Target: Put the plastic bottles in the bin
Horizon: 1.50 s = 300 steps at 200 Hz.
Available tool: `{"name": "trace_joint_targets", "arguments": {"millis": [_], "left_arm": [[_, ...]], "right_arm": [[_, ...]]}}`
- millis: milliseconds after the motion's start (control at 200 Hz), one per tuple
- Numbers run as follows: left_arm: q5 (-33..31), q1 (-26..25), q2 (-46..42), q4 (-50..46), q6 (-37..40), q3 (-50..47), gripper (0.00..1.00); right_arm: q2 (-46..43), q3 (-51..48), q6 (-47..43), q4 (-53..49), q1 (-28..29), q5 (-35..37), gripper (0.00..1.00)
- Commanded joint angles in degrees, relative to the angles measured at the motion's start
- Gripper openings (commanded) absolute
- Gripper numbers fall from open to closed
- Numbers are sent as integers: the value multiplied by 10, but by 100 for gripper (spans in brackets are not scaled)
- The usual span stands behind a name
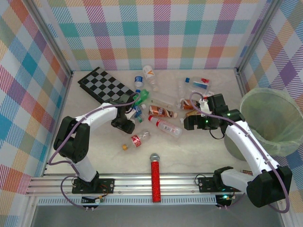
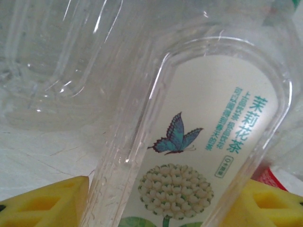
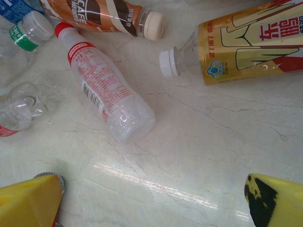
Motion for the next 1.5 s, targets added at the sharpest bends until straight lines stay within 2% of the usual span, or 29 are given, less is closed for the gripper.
{"name": "trace_joint_targets", "arguments": {"millis": [0, 165, 240, 345, 415, 645, 850, 990, 1110, 1265, 1495], "left_arm": [[14, -11, -13, -13, -2, 12, 55], [31, -21, -51, -22, -3, 17, 49], [44, -24, -81, -19, -9, 17, 49], [71, -25, -131, -4, -29, 14, 48], [93, -25, -166, 22, -56, 7, 48], [233, -34, -241, 170, -179, -43, 48], [278, -54, -266, 254, -267, -79, 49], [279, -62, -261, 283, -299, -91, 49], [286, -69, -246, 299, -314, -91, 49], [290, -73, -230, 319, -323, -91, 49], [288, -79, -224, 330, -329, -91, 50]], "right_arm": [[-14, 19, 13, -17, 4, -17, 99], [-20, 37, 46, -17, 4, -49, 99], [-21, 43, 82, 2, 4, -88, 99], [-18, 32, 159, 88, 10, -177, 99], [-10, 22, 216, 171, 27, -209, 100], [60, 59, 271, 321, 115, -120, 99], [121, 79, 286, 419, 140, -90, 99], [156, 94, 293, 451, 150, -88, 96], [190, 116, 288, 458, 158, -89, 87], [216, 132, 279, 451, 163, -83, 62], [218, 130, 279, 449, 164, -68, 33]]}}
